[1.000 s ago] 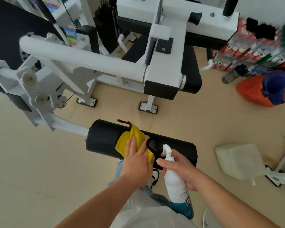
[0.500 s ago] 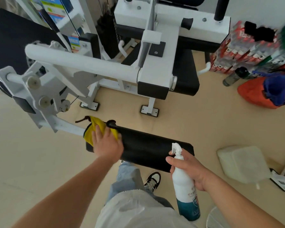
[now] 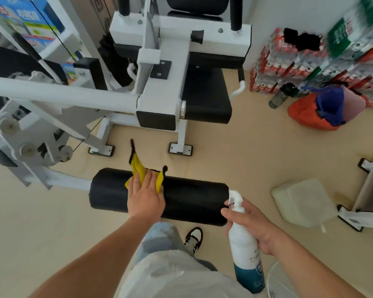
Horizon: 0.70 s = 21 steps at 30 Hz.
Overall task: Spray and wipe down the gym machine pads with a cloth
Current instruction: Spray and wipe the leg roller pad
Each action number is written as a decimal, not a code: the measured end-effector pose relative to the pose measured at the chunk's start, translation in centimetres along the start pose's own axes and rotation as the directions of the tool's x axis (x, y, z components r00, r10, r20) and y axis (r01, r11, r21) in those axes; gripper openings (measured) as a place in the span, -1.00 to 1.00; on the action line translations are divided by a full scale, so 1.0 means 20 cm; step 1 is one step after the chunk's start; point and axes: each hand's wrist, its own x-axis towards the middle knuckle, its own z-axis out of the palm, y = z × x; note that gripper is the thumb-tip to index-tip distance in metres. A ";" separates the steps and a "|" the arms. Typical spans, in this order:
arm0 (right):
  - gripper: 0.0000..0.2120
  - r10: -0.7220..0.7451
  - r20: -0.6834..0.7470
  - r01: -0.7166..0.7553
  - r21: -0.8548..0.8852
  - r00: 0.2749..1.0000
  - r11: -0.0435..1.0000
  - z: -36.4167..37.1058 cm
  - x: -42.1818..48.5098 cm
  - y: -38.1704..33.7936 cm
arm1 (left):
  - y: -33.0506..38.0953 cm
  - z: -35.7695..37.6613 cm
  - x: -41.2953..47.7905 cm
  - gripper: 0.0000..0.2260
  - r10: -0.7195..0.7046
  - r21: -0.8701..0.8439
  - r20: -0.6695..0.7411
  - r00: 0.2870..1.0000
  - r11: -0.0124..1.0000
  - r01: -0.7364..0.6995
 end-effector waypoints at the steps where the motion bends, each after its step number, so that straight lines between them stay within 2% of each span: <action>1: -0.55 -0.004 -0.004 0.004 0.012 1.000 1.000 -0.01 -0.01 0.01 | 0.09 0.01 -0.01 -0.42 -0.087 -0.043 0.015 0.996 0.995 0.087; 2: -0.51 -0.008 -0.009 0.008 0.016 1.000 1.000 -0.01 -0.02 0.02 | 0.20 0.02 -0.02 -0.41 -0.131 -0.076 0.051 0.990 0.988 0.135; 3: -0.48 -0.011 -0.019 0.012 0.023 1.000 1.000 -0.02 -0.04 0.03 | 0.32 0.03 -0.05 -0.40 -0.106 -0.085 0.082 0.991 0.990 0.113; 5: -0.49 -0.017 -0.038 0.018 0.036 0.999 0.999 -0.03 -0.05 0.05 | 0.53 0.07 -0.13 -0.40 0.094 -0.047 0.102 0.990 0.995 -0.090; 6: -0.54 -0.019 -0.042 0.021 0.041 0.999 0.999 -0.04 -0.06 0.06 | 0.60 0.08 -0.17 -0.39 0.223 -0.022 0.126 0.967 0.975 -0.222; 8: -0.56 -0.024 -0.048 0.026 0.050 0.999 0.998 -0.06 -0.08 0.08 | 0.67 0.09 -0.21 -0.36 0.480 0.002 0.190 0.857 0.872 -0.489; 10: -0.49 -0.028 -0.070 0.032 0.053 0.997 0.998 -0.06 -0.08 0.07 | 0.65 0.10 -0.19 -0.38 0.670 0.000 0.201 0.715 0.730 -0.684; 12: -0.44 -0.034 -0.082 0.039 0.058 0.996 0.998 -0.05 -0.07 0.05 | 0.55 0.09 -0.12 -0.40 0.762 0.026 0.197 0.617 0.625 -0.780; 13: -0.42 -0.034 -0.077 0.037 0.049 0.996 0.998 -0.04 -0.05 0.04 | 0.48 0.08 -0.08 -0.40 0.764 0.058 0.201 0.613 0.616 -0.786; 14: -0.40 -0.032 -0.066 0.034 0.038 0.997 0.999 -0.02 -0.04 0.03 | 0.38 0.06 -0.04 -0.39 0.735 0.088 0.197 0.649 0.646 -0.758; 15: -0.40 -0.030 -0.054 0.031 0.026 0.998 0.999 -0.02 -0.02 0.01 | 0.30 0.04 0.01 -0.39 0.674 0.102 0.177 0.717 0.712 -0.695; 17: -0.41 -0.028 -0.022 0.028 0.001 0.999 1.000 0.05 0.02 -0.02 | 0.04 -0.03 0.10 -0.42 0.458 0.069 0.107 0.883 0.882 -0.466; 18: -0.41 -0.025 -0.008 0.025 -0.004 1.000 1.000 0.09 0.04 -0.04 | -0.08 -0.06 0.14 -0.45 0.350 0.044 0.081 0.933 0.934 -0.354; 21: -0.41 -0.007 0.050 0.009 -0.047 0.999 0.999 0.22 0.10 -0.11 | -0.36 -0.08 0.21 -0.48 0.179 -0.012 0.035 0.983 0.984 -0.178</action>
